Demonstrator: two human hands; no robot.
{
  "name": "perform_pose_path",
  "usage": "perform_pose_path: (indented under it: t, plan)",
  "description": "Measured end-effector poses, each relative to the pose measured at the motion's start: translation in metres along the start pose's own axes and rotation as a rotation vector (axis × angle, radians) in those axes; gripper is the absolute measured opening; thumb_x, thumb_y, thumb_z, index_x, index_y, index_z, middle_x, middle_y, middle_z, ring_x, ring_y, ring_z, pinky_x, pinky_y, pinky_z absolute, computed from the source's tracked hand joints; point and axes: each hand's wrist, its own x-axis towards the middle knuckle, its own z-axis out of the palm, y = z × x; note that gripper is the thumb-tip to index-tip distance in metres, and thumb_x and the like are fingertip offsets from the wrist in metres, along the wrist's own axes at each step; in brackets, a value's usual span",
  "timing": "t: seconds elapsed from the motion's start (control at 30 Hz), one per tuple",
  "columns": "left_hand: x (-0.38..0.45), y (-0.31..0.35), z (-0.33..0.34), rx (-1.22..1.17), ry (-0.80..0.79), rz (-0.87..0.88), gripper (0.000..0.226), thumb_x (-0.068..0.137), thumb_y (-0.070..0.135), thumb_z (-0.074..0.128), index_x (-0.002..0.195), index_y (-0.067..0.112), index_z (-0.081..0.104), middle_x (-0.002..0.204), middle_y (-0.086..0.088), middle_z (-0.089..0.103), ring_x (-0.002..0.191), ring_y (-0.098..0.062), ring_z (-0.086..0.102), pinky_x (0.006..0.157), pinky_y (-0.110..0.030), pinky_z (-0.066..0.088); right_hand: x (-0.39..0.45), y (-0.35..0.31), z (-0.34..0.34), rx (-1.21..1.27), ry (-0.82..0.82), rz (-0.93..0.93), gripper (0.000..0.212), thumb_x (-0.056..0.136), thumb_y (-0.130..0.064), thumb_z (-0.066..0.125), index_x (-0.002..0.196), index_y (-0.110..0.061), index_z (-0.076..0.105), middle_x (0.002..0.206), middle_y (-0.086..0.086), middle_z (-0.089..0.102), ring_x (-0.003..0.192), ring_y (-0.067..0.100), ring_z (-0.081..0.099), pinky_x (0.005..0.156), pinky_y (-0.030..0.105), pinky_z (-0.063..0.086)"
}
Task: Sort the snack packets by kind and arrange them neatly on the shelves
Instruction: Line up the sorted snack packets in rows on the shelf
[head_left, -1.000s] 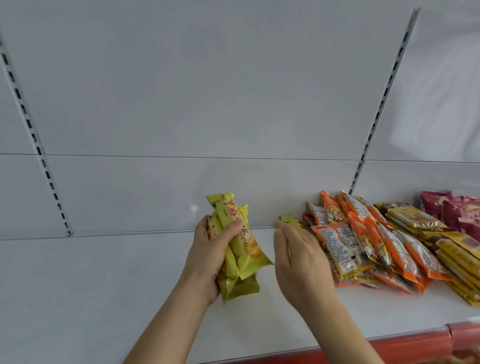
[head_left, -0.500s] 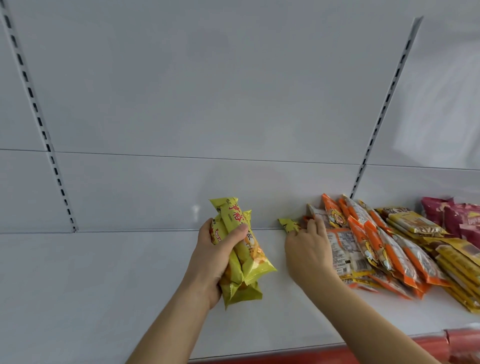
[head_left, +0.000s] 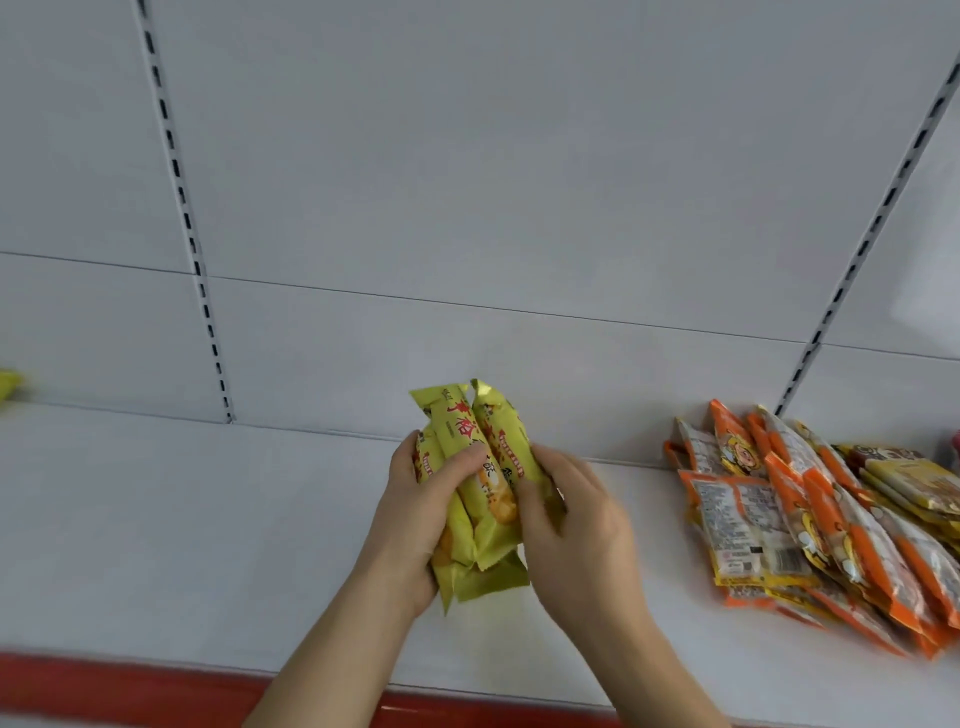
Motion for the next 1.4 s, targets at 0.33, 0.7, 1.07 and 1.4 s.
perform_pose_path:
  t: [0.33, 0.7, 1.07, 1.4]
  plan:
    - [-0.041, 0.045, -0.086, 0.102, 0.164, 0.208, 0.077, 0.071, 0.032, 0.083, 0.141, 0.025, 0.051, 0.116, -0.003, 0.077, 0.100, -0.024, 0.078, 0.077, -0.039, 0.063, -0.027, -0.056, 0.074, 0.497, -0.298, 0.216, 0.021, 0.099, -0.027, 0.057, 0.118, -0.035, 0.059, 0.094, -0.020, 0.072, 0.084, 0.001, 0.069, 0.077, 0.033, 0.057]
    - [-0.090, 0.147, -0.254, 0.196, 0.257, 0.302, 0.045, 0.090, 0.024, 0.077, 0.126, 0.040, 0.056, 0.105, 0.011, 0.080, 0.097, -0.015, 0.078, 0.079, -0.035, 0.062, -0.078, -0.200, 0.206, 0.623, -0.380, 0.187, 0.028, 0.098, -0.032, 0.059, 0.125, -0.038, 0.056, 0.098, -0.028, 0.070, 0.090, 0.000, 0.070, 0.082, 0.036, 0.059]
    - [-0.077, 0.222, -0.387, 0.281, 0.313, 0.241, 0.101, 0.066, 0.061, 0.085, 0.150, 0.056, 0.031, 0.125, 0.014, 0.071, 0.106, -0.011, 0.074, 0.092, -0.044, 0.062, -0.084, -0.291, 0.339, 0.661, -0.378, 0.219, 0.030, 0.099, -0.033, 0.058, 0.128, -0.041, 0.056, 0.103, -0.024, 0.071, 0.093, 0.000, 0.070, 0.083, 0.035, 0.059]
    - [-0.011, 0.289, -0.457, 0.264, 0.298, 0.253, 0.094, 0.072, 0.034, 0.091, 0.151, 0.039, 0.041, 0.121, 0.003, 0.076, 0.098, -0.019, 0.078, 0.076, -0.041, 0.065, -0.033, -0.338, 0.424, 0.672, -0.355, 0.265, 0.031, 0.104, -0.022, 0.048, 0.123, -0.041, 0.063, 0.095, -0.014, 0.075, 0.091, 0.009, 0.070, 0.088, 0.043, 0.057]
